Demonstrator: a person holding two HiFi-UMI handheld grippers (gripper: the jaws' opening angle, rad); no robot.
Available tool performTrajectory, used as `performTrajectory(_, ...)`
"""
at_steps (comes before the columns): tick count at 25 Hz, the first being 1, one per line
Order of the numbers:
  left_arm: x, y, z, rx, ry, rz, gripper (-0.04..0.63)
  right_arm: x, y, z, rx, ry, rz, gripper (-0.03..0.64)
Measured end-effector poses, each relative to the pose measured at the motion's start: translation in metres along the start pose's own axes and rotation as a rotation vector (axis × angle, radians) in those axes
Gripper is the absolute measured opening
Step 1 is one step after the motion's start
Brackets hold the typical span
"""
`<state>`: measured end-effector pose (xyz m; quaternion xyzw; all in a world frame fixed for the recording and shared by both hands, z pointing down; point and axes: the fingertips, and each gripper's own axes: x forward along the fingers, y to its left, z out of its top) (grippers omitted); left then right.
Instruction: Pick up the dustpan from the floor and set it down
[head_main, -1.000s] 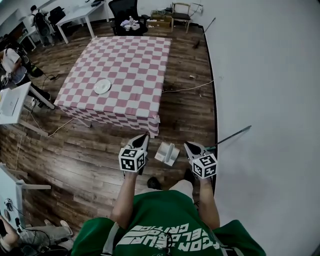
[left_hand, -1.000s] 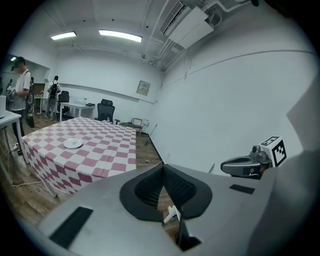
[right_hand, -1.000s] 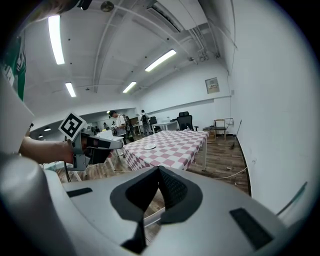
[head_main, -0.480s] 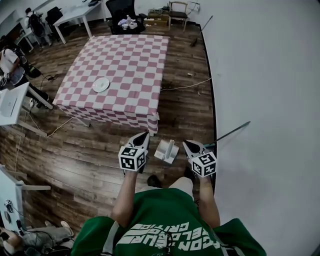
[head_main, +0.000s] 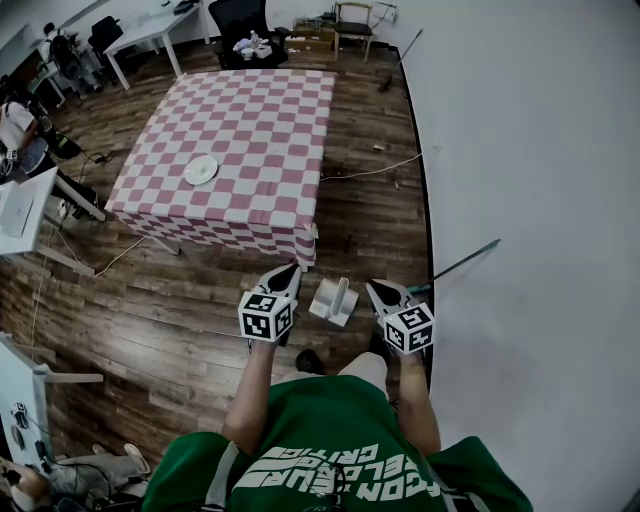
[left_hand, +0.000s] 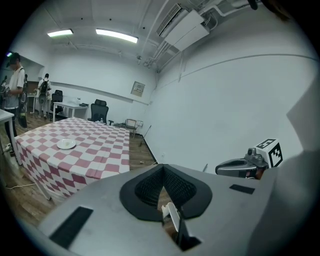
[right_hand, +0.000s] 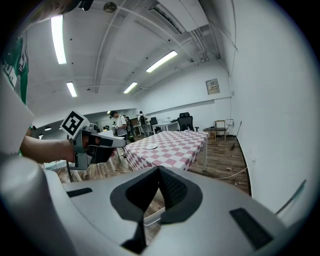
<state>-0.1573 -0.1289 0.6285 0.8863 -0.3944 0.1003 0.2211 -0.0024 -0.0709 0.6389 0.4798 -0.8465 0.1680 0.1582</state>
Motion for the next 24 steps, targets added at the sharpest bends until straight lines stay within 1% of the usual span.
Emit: performTrajectory(24,0.008,0.0,-0.005,-0.002,0.004,-0.023,0.005,0.011,-0.002,-0.005,-0.002,0.009,0.009,0.008)
